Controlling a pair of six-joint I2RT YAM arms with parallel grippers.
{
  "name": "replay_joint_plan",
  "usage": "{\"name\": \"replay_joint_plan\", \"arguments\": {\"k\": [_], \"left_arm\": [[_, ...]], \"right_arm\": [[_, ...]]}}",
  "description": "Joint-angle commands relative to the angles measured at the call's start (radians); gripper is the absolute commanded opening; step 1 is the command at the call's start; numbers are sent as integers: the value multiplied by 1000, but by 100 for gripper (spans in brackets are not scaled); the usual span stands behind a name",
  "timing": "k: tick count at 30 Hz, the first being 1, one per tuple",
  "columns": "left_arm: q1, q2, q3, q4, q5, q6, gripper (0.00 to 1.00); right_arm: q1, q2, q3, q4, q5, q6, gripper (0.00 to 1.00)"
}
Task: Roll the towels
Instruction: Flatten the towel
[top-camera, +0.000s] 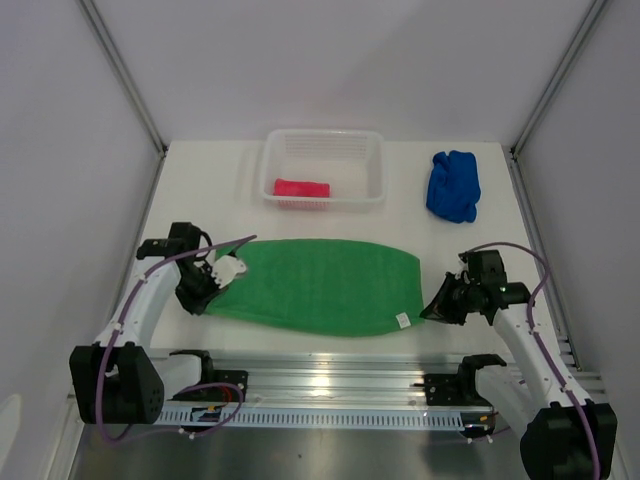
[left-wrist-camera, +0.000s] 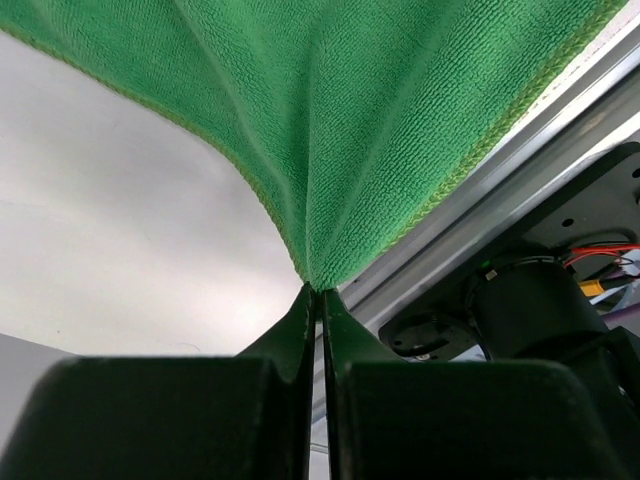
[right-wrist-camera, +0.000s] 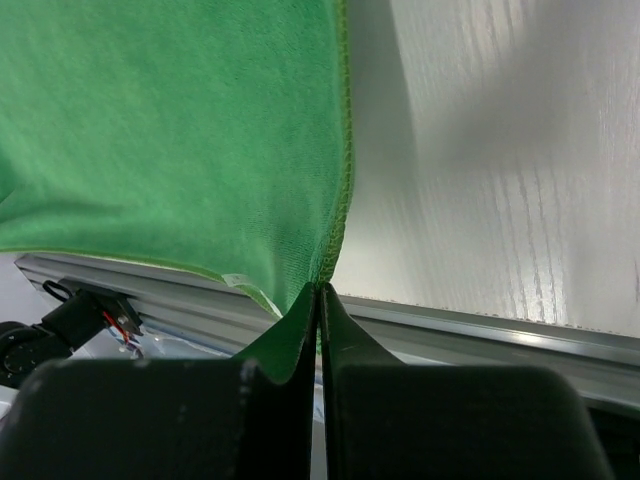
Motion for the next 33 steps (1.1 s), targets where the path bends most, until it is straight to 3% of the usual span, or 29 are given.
{"name": "replay_joint_plan", "arguments": {"k": [1,11,14,16,17,18,21,25,26,28,31,33], "left_arm": [[12,-6,-24,32,8,49,1],[12,-3,-151,71,-23,84,2],[10,-3,-160,70,-23,85,6],[12,-2,-163,69,-20,85,16],[12,-2,-163,67,-20,83,33],[10,-3,-163,64,-21,81,39],[10,-5,-137,28,-23,86,50],[12,-3,-33,-125,-3,89,58],[12,-2,43,-150,8,89,66],[18,7,97,-164,18,80,66],[27,65,227,-47,61,-18,68],[36,168,260,88,48,-167,66]], "right_arm": [[14,1,-12,30,13,24,0],[89,26,-30,8,122,90,0],[106,30,-27,0,144,105,6],[114,29,-24,-6,158,108,24],[114,27,-22,-15,165,113,34],[114,27,-18,-19,174,114,41],[114,8,7,-44,190,130,54],[114,-19,94,-61,257,125,61],[114,-13,132,-27,271,116,62],[82,38,152,54,273,84,64],[-9,183,148,304,141,56,60],[-81,289,171,463,60,54,57]]}}
